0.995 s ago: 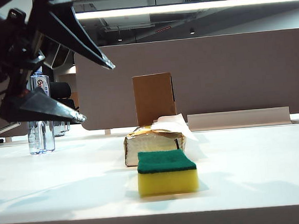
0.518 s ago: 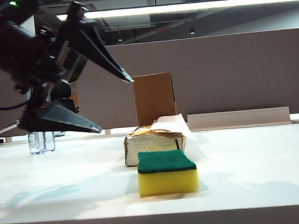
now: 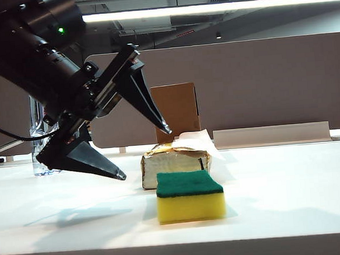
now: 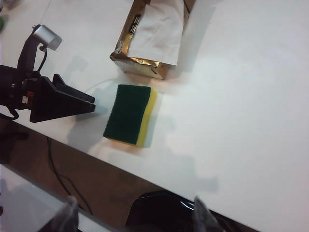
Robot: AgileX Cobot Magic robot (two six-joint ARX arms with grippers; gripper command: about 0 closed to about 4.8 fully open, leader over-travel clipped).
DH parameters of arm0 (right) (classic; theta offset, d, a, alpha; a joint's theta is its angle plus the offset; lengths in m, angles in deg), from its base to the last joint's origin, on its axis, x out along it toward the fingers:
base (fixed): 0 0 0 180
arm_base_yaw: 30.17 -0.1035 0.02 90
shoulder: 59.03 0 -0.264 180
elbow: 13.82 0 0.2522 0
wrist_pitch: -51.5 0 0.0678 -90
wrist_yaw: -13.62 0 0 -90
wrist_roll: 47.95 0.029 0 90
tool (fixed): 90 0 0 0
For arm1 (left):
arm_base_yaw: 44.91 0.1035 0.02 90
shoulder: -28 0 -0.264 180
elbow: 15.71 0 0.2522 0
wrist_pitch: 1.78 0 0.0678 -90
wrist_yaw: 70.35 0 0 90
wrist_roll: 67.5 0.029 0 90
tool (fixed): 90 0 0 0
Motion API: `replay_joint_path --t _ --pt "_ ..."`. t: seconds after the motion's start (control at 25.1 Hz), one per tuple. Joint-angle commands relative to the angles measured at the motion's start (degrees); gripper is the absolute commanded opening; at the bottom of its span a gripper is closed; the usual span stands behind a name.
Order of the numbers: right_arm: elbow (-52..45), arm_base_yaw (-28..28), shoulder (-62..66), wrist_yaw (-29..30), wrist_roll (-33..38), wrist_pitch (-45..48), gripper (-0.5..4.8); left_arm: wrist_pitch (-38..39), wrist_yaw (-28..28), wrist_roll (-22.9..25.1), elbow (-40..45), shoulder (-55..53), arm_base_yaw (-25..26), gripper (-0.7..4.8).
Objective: Move the sponge from right to left to wipe the table, avoiding obstacles on the table, and finally reaching the bottle of mineral water.
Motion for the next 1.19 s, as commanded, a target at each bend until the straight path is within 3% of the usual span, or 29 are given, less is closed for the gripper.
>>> replay_joint_path --t 0.04,0.84,1.19 --pt "0.2 0.0 -0.1 0.2 0.0 0.4 3.05 -0.4 -1.0 0.0 -1.3 -0.5 -1.2 4.79" --pt "0.2 0.0 -0.4 0.2 0.4 0.3 3.05 -1.0 -2.5 -0.2 -2.8 -5.8 -3.3 4.79" --pt "0.2 0.0 -0.4 0.2 0.9 0.3 3.05 -4.0 -3.8 -2.5 -2.9 -7.3 -5.3 4.79"
